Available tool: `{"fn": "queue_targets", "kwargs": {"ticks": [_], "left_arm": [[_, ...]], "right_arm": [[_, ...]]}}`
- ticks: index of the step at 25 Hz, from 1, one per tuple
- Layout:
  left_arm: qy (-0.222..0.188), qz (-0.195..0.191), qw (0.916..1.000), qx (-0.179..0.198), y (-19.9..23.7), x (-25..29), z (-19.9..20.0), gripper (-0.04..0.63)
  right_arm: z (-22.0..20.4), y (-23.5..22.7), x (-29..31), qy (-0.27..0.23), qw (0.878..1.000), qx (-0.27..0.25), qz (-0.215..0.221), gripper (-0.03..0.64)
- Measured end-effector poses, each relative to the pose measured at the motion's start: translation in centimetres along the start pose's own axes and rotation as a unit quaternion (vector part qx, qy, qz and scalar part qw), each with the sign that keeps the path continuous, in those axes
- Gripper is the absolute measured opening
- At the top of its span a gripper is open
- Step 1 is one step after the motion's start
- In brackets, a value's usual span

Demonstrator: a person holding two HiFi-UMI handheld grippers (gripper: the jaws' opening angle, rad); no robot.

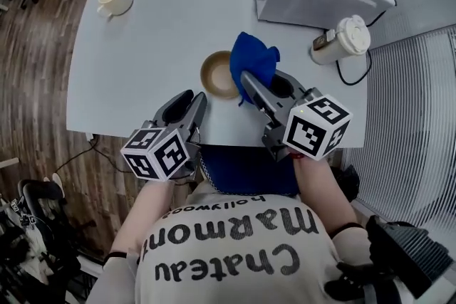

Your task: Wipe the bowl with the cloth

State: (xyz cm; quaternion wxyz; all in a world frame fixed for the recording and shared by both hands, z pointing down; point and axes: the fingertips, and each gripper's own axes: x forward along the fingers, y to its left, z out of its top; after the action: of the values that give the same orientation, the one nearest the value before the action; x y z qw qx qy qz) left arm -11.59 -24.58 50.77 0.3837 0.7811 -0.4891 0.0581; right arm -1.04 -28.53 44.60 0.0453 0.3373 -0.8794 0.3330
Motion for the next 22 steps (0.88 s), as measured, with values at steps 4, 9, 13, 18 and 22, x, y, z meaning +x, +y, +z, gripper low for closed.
{"fn": "queue_targets", "kwargs": {"ticks": [4,9,13,18,22], "left_arm": [[0.014,0.03,0.9994,0.001,1.5,2.8,0.1,0.167],[0.046,0.047,0.9977,-0.016,3.0,5.2,-0.9,0.187],[0.066,0.037,0.9971,-0.009,3.0,6.5,-1.3,0.184],[0.067,0.059,0.996,0.005,2.8,7.3,-1.2,0.057],[0.055,0.072,0.9953,0.035,2.3,7.1,-0.4,0.038]], "right_arm": [[-0.3,-0.5,2.0,-0.003,1.0,0.013,0.024,0.067],[-1.4,-1.3,2.6,0.009,0.999,0.026,0.036,0.067],[-1.7,-1.6,2.7,0.01,0.999,0.034,0.04,0.067],[-2.6,-1.5,3.2,0.024,0.998,0.03,0.049,0.067],[-3.2,-0.8,3.6,0.038,0.998,0.025,0.052,0.067]]}}
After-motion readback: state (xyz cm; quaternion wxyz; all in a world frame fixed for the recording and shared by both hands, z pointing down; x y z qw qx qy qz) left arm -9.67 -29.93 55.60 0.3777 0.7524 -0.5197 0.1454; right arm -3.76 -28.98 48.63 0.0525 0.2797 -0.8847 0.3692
